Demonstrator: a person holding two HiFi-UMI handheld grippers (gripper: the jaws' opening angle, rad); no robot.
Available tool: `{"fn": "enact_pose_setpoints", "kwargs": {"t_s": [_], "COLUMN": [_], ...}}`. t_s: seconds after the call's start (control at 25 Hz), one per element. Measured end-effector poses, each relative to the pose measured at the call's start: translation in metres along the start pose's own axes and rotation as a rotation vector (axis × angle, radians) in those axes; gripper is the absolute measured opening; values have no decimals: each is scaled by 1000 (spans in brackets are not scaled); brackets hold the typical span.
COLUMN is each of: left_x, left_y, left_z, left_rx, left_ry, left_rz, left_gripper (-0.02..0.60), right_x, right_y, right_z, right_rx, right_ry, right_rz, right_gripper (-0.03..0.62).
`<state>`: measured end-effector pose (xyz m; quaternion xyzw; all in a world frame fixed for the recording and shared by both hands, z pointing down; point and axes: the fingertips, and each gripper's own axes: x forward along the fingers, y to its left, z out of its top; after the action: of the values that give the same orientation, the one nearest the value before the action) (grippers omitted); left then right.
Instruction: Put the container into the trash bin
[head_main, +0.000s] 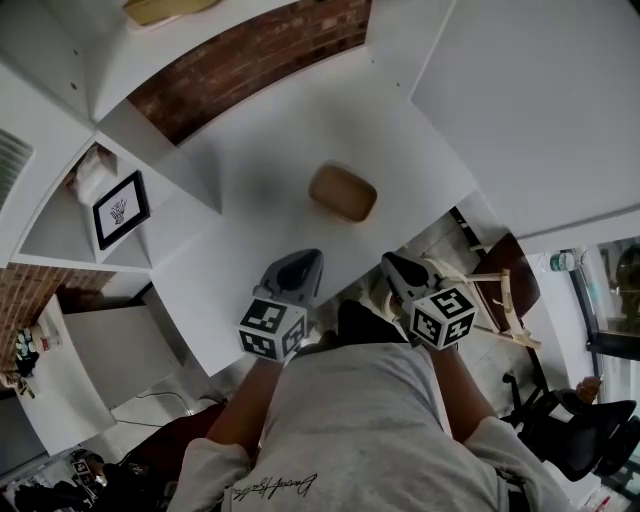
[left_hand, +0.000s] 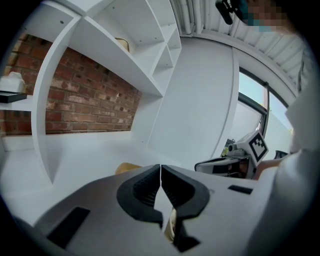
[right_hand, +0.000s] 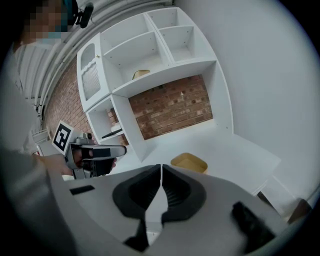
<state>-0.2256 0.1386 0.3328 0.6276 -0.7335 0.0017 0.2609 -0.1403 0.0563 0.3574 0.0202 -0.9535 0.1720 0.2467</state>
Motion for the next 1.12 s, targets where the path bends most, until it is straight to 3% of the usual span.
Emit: {"fn": "enact_pose_setpoints", "kwargs": {"t_s": [1.12], "left_x": [94], "left_y": [40], "left_z": [27], "left_rx": [-10], "left_ry": [64], "left_rz": [78], "left_gripper": [17], "right_x": [82], "right_y": [-103], "right_z": [38], "right_rx": [-53], "right_ry": [109], "right_rz": [49], "right_gripper": [31]}}
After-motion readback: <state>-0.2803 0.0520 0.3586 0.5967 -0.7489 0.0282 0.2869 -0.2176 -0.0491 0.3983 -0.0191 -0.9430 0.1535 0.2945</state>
